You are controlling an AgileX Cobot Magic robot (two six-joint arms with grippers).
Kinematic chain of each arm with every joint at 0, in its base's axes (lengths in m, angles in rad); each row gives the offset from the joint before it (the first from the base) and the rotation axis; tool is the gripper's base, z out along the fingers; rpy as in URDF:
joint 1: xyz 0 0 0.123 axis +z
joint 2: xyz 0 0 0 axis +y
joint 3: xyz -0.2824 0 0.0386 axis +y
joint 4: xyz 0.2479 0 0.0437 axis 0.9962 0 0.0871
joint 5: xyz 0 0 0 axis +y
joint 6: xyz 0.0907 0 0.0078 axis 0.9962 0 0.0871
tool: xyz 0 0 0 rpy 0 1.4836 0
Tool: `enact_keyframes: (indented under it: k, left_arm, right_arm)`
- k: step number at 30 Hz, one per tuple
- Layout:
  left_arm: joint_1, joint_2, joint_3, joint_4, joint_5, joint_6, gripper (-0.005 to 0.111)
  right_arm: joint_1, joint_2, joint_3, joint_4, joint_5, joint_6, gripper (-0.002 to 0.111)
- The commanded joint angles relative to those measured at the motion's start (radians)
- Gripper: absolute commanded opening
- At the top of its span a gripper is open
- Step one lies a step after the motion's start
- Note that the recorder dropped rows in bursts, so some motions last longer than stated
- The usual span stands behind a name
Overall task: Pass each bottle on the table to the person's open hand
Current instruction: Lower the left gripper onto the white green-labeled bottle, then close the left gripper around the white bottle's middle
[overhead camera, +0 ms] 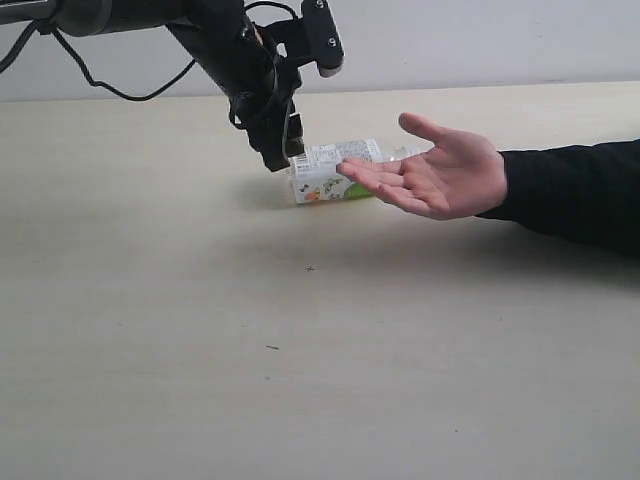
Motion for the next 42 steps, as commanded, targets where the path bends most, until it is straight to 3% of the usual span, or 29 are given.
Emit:
enact_keyframes:
  k: [1,6,16,21,23,25,29,42]
  left_arm:
    - [-0.002,-0.003,-0.008,-0.021,-0.048,0.005,0.068]
    - [-0.002,-0.003,-0.008,-0.143,-0.043,-0.092,0.064]
    - [-0.002,0.001,-0.057,-0.142,-0.036,-0.108,0.062]
    - [-0.002,0.086,-0.189,0.009,0.143,-0.108,0.062]
    - [-0.012,0.105,-0.198,0.007,0.156,-0.051,0.062]
    - [-0.034,0.117,-0.202,0.005,0.144,-0.003,0.062]
    - [-0.075,0.148,-0.205,0.011,0.053,0.025,0.076]
    - [-0.073,0.202,-0.205,0.045,-0.015,0.027,0.076]
  right_arm:
    - [-0.003,0.003,0.003,-0.001,-0.003,0.0,0.0]
    - [-0.003,0.003,0.003,-0.001,-0.003,0.0,0.0]
    - [-0.003,0.003,0.003,-0.001,-0.003,0.0,0.0]
    - [-0.003,0.003,0.003,-0.001,-0.003,0.0,0.0]
    - [-0.003,0.003,0.003,-0.001,-0.003,0.0,0.0]
    - [-0.003,0.003,0.003,-0.001,-0.003,0.0,0.0]
    - [-0.003,0.003,0.003,-0.001,-0.003,0.0,0.0]
    - [-0.003,0.003,0.003,-0.001,-0.003,0.0,0.0]
